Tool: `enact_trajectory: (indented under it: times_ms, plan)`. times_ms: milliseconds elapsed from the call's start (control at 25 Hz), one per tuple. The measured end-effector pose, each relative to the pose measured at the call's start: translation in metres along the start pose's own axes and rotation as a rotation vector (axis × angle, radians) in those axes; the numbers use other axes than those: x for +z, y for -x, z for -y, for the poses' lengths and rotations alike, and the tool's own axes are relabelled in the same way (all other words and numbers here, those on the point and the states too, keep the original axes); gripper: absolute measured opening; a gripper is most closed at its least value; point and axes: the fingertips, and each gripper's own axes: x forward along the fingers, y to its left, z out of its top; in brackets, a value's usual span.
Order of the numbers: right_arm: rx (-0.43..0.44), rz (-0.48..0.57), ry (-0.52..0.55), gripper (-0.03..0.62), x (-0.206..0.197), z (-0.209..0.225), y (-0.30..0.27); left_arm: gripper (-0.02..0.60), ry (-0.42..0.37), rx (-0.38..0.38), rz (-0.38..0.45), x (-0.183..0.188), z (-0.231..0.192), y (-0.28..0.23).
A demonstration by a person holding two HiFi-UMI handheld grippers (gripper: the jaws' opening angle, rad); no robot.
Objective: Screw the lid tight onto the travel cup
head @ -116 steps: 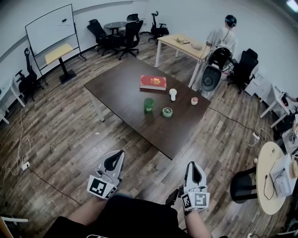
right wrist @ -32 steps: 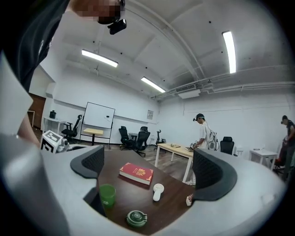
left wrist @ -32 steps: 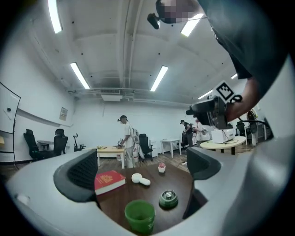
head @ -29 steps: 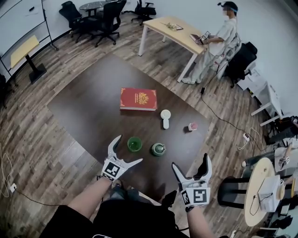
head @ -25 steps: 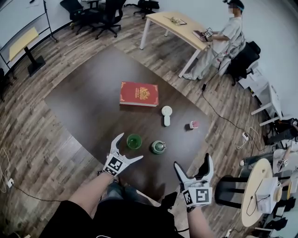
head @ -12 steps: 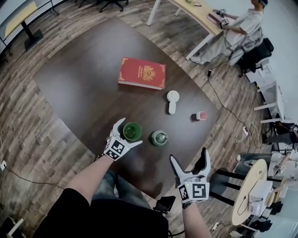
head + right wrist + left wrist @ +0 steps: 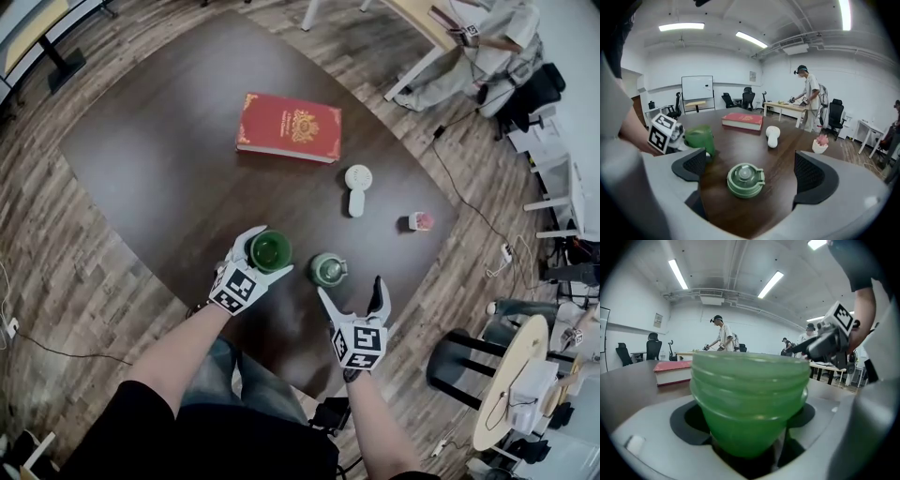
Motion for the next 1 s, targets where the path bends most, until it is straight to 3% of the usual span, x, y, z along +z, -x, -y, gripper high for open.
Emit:
enact_trajectory:
  times_ms: [240,520,760,840,880,1000]
  plan:
    - [0.017,-0.109,-0.006,0.597,-0.054,-0.005,-0.060,0.408,0.002,-0.003,0.004,0.002,0.000,0.001]
    - [0.033,-0.179,0.026,0.592,-0.079,-0.012,-0.093,0.408,0.005,-0.004,0.004,0.000,-0.001,0.000]
    - [0.039,-0.161,0.016,0.595,-0.080,-0.012,-0.094,0.408,0.004,-0.004,0.002,0.001,-0.002,0.000]
    - [0.048,-0.152,0.035,0.560,-0.079,-0.016,-0.092,0.408,0.004,-0.004,0.002,0.000,-0.002,0.001]
    - [0.051,-0.149,0.043,0.497,-0.079,-0.017,-0.090,0.408,0.004,-0.004,0.002,0.000,-0.001,0.001]
    - [0.049,-0.150,0.044,0.495,-0.079,-0.016,-0.090,0.408,0.003,-0.003,0.003,0.000,-0.001,0.000]
